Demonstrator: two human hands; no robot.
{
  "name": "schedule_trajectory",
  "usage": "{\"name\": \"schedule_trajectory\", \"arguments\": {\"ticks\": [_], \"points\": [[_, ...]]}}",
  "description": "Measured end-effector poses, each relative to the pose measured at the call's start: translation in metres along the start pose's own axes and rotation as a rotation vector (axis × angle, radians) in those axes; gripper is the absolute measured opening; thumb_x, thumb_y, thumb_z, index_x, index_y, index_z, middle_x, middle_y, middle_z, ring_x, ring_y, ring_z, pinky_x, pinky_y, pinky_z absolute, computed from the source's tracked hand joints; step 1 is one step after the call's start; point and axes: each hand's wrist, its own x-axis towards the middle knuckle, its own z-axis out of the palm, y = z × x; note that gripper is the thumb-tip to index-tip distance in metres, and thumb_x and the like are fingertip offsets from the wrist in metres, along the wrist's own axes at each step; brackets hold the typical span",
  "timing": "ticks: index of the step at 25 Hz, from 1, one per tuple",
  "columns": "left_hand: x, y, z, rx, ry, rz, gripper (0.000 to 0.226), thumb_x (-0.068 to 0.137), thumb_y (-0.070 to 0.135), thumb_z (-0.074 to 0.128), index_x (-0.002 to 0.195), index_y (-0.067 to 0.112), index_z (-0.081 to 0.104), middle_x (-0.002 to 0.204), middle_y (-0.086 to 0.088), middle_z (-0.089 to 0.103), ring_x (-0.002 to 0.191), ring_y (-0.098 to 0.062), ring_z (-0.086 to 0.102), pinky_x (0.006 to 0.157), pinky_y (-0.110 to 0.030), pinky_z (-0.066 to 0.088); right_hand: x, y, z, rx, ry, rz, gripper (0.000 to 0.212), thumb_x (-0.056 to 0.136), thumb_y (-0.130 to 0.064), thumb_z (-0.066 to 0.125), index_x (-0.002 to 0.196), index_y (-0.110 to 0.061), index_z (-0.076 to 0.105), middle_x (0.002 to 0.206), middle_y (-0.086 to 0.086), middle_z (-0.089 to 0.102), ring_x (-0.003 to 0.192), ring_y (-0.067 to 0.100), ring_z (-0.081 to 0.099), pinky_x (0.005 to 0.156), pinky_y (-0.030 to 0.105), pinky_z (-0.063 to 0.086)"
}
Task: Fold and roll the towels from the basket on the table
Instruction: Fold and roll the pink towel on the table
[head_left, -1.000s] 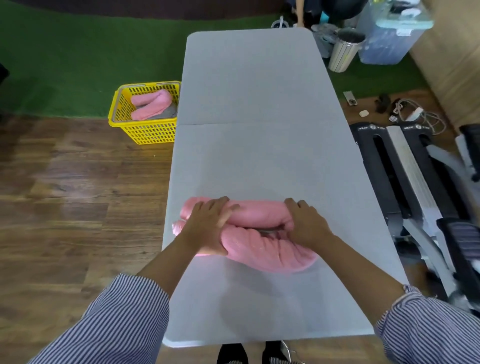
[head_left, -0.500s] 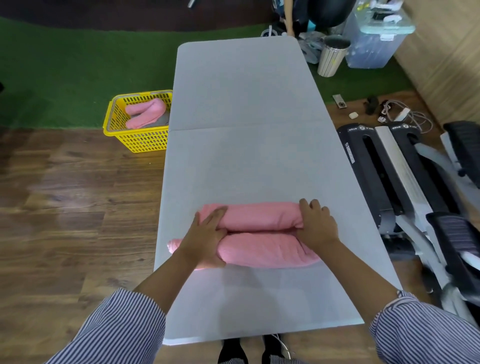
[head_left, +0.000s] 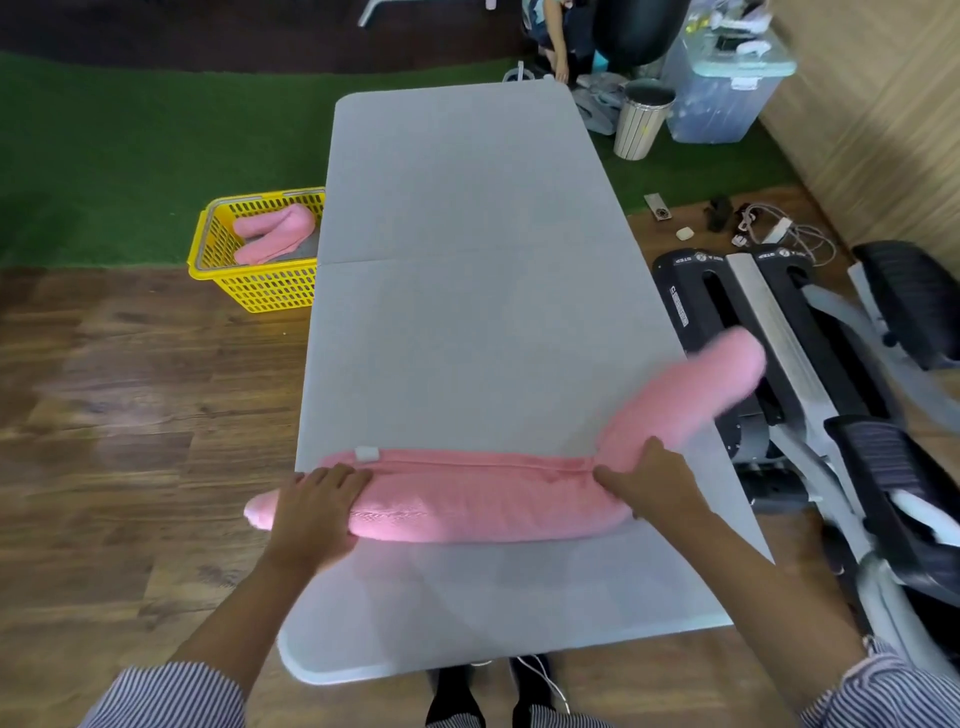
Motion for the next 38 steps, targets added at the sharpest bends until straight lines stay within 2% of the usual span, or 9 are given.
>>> {"name": "schedule_trajectory", "arguments": {"ticks": [5,8,11,14,16,20,24,32,38], "points": [[0.003,0.026,-0.005,0.022,-0.015,0.074,0.083,0.035,0.055,0.064,0.11,0.02,0.055,0.106,-0.002,0.066,0.091,-0.025,0.067,0.081,-0.059,0.048,-0.018,0.01,-0.019,-0.339,0.098,0.013,0.065,0.084,-0.071,0.035,0.073,-0.009,0.051,0.069,0.003,0.056,0.063,0.018,0.053,0.056,0.028,0.036],[0.015,0.061,-0.009,-0.02,-0.106,0.199,0.087,0.056,0.06,0.054,0.131,0.016,0.047,0.138,-0.002,0.051,0.128,-0.022,0.049,0.106,-0.064,0.024,-0.001,0.011,-0.015,-0.6,0.365,-0.364,0.058,0.082,-0.06,0.043,0.091,-0.004,0.055,0.092,0.011,0.06,0.086,0.029,0.056,0.071,0.039,0.041],[0.036,0.075,-0.011,-0.038,-0.28,0.15,0.097,0.062,0.063,0.045,0.145,0.016,0.028,0.159,0.001,0.017,0.148,-0.016,0.011,0.115,-0.061,0.0,0.023,0.018,-0.019,-0.746,0.143,-0.663,0.073,0.073,-0.059,0.025,0.122,-0.013,0.054,0.134,0.01,0.051,0.127,0.028,0.043,0.1,0.056,0.032],[0.045,0.073,-0.014,-0.045,-0.274,0.13,0.085,0.06,0.06,0.049,0.134,0.02,0.04,0.144,0.001,0.041,0.135,-0.018,0.039,0.113,-0.06,-0.002,0.035,0.029,-0.023,-0.792,-0.07,-0.641,0.087,0.07,-0.063,0.005,0.137,-0.021,0.04,0.141,0.0,0.044,0.134,0.021,0.033,0.11,0.05,0.015],[0.039,0.067,-0.012,0.038,-0.098,0.211,0.071,0.057,0.058,0.056,0.116,0.019,0.052,0.109,0.002,0.058,0.1,-0.021,0.062,0.107,-0.057,0.016,0.035,0.031,-0.022,-0.727,-0.02,-0.645,0.08,0.07,-0.06,0.009,0.123,-0.017,0.051,0.117,0.002,0.055,0.112,0.024,0.048,0.104,0.045,0.024],[0.019,0.058,-0.006,0.023,0.072,0.126,0.066,0.051,0.055,0.054,0.105,0.018,0.051,0.081,0.002,0.053,0.063,-0.024,0.058,0.075,-0.041,0.032,0.038,0.047,-0.012,-0.601,0.248,-0.756,0.044,0.08,-0.051,0.028,0.089,-0.016,0.053,0.083,-0.001,0.048,0.077,0.024,0.047,0.072,0.035,0.031],[0.01,0.056,0.004,0.079,0.018,0.152,0.072,0.05,0.058,0.053,0.113,0.022,0.05,0.091,-0.001,0.052,0.06,-0.023,0.057,0.068,-0.038,0.036,0.038,0.063,-0.009,-0.551,0.204,-0.843,0.038,0.088,-0.051,0.029,0.101,-0.023,0.053,0.085,-0.004,0.043,0.076,0.02,0.044,0.072,0.034,0.028],[-0.012,0.027,0.0,0.143,0.019,0.329,0.077,0.052,0.06,0.056,0.117,0.019,0.055,0.111,0.0,0.058,0.09,-0.023,0.057,0.076,-0.046,0.044,0.037,0.081,-0.046,-0.794,-0.034,-0.902,0.078,0.063,-0.057,0.049,0.131,-0.02,0.048,0.128,0.0,0.048,0.114,0.021,0.044,0.101,0.04,0.037],[-0.025,0.003,-0.015,0.187,0.096,0.331,0.064,0.052,0.04,0.07,0.111,0.023,0.052,0.092,-0.003,0.054,0.072,-0.026,0.054,0.062,-0.037,0.036,0.038,0.084,-0.075,-0.926,0.177,-0.823,0.057,0.047,-0.048,0.081,0.091,-0.016,0.065,0.081,0.002,0.058,0.06,0.022,0.058,0.048,0.034,0.046]]}}
